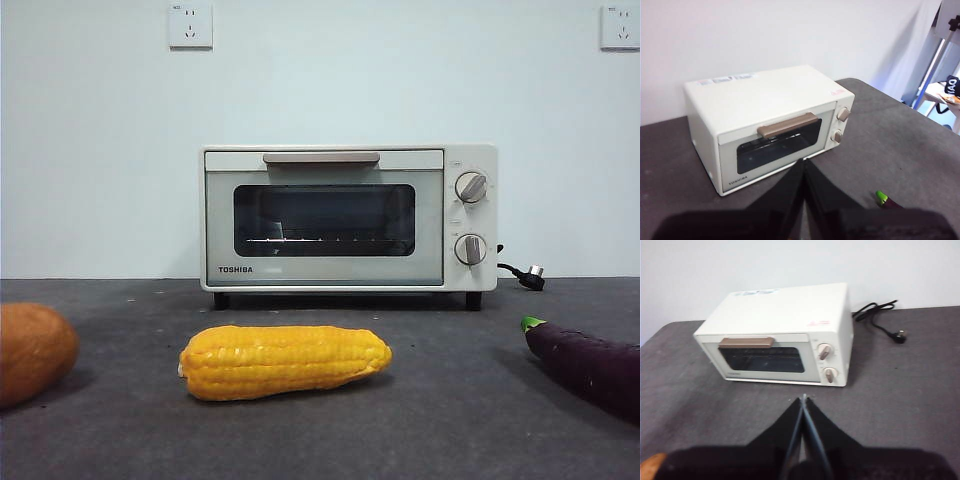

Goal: Take the eggplant from the table,put the eggplant in the oven

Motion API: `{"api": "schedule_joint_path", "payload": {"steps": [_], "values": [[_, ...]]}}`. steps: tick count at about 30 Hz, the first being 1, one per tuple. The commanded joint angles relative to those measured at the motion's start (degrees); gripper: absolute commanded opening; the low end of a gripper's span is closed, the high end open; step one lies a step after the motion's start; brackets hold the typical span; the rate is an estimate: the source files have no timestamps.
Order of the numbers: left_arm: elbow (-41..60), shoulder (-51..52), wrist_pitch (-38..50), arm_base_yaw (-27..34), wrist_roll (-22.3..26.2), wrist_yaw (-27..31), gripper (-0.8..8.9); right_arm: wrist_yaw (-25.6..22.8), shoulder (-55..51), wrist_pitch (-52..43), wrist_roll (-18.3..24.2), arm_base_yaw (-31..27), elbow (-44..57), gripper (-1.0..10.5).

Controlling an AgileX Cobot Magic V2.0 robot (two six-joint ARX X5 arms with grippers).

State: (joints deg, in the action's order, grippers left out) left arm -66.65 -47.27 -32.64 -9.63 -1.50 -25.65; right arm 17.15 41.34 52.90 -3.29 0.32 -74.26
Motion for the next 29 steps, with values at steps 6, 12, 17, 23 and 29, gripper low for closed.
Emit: {"api": "schedule_joint_path", "payload": {"steps": [6, 12, 17, 23, 29], "values": [[-0.2, -2.3, 1.5, -1.1, 0.7, -0.3, -0.05, 4.8, 0.9, -0.1, 0.5, 0.5, -0.3, 3.3], [-0.2, -4.6, 3.0, -2.1, 0.7, -0.3, -0.06, 6.9, 1.7, -0.1, -0.2, 0.5, -0.4, 5.5], [-0.6, -7.3, 5.8, -3.0, 0.7, -0.3, -0.06, 8.3, 2.4, 0.5, -0.2, 0.5, -0.4, 6.1], [-4.4, -13.8, 6.6, -4.4, 1.7, -0.3, -0.06, 8.4, 2.4, 2.1, -0.2, 1.2, -0.4, 6.1], [-10.7, -23.1, 6.6, -6.1, 3.3, -0.3, -0.06, 8.4, 2.4, 4.6, -0.1, 2.1, -0.4, 6.1]]}}
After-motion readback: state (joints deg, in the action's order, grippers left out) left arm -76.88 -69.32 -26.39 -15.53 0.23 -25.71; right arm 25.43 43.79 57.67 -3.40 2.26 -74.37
